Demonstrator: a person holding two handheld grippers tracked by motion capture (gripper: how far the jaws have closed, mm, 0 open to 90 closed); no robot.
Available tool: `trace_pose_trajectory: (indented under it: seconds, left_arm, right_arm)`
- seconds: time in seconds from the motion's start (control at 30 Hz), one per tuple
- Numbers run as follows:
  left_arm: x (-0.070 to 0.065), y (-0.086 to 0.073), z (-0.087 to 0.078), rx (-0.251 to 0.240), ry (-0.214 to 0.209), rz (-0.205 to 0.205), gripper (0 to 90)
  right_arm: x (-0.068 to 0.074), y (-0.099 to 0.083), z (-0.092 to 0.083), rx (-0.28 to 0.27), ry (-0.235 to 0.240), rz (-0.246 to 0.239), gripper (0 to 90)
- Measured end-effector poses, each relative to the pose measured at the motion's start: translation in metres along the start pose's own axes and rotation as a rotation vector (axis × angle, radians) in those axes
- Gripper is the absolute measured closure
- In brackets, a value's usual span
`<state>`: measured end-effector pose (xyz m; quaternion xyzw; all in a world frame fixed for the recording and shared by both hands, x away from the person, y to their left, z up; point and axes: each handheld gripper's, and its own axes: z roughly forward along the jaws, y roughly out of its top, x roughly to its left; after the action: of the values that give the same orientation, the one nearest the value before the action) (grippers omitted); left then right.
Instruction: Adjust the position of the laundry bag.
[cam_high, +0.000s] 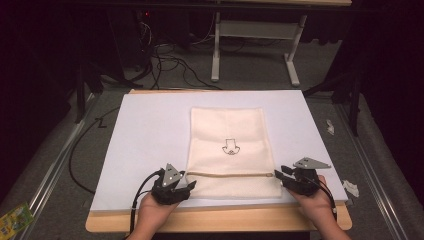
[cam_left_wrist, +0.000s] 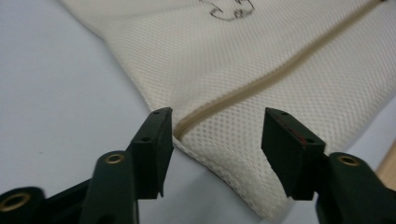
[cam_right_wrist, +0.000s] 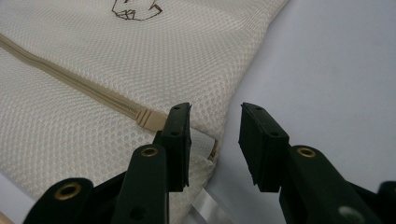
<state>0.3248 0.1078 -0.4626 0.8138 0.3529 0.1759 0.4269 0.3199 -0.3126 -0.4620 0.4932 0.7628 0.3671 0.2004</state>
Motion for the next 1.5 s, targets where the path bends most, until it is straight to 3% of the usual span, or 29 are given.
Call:
trace_pose_trajectory:
  seconds: [0.17, 0.2, 0.3, 0.53, 0.83, 0.97, 1.13, 1.2, 1.33, 1.5]
  left_arm:
    - [0.007, -0.001, -0.003, -0.031, 0.008, -0.045, 36.9]
    - [0.008, -0.001, -0.004, -0.035, 0.009, -0.051, 36.4]
    - [0.012, -0.001, -0.006, -0.055, 0.008, -0.074, 36.1]
    - [0.013, 0.000, -0.006, -0.072, -0.017, -0.093, 37.2]
    - [0.014, 0.002, 0.000, -0.083, -0.027, -0.079, 35.4]
    - [0.013, 0.002, 0.004, -0.069, -0.029, -0.072, 31.9]
    - [0.010, 0.004, -0.004, -0.098, -0.035, -0.072, 31.8]
    - [0.010, 0.006, -0.004, -0.109, -0.039, -0.093, 32.1]
    - [0.009, 0.008, -0.002, -0.109, -0.047, -0.092, 32.2]
    - [0.004, 0.012, 0.003, -0.127, -0.069, -0.087, 32.1]
  right_arm:
    - [0.002, -0.001, 0.007, 0.024, -0.009, -0.004, 61.4]
    - [0.001, -0.003, 0.012, 0.052, -0.006, 0.006, 58.7]
    - [-0.001, -0.005, 0.015, 0.065, 0.009, 0.026, 58.6]
    - [-0.001, -0.004, 0.015, 0.070, 0.017, 0.014, 59.8]
    - [-0.001, -0.006, 0.015, 0.065, 0.031, 0.027, 60.0]
    - [0.002, -0.006, 0.014, 0.071, 0.034, 0.011, 66.3]
    - [0.003, -0.006, 0.014, 0.083, 0.048, 0.005, 71.5]
    - [0.003, -0.005, 0.013, 0.084, 0.067, -0.008, 80.7]
    - [0.007, -0.003, 0.012, 0.080, 0.055, -0.057, 84.0]
    - [0.007, -0.001, 0.006, 0.048, 0.054, -0.065, 84.0]
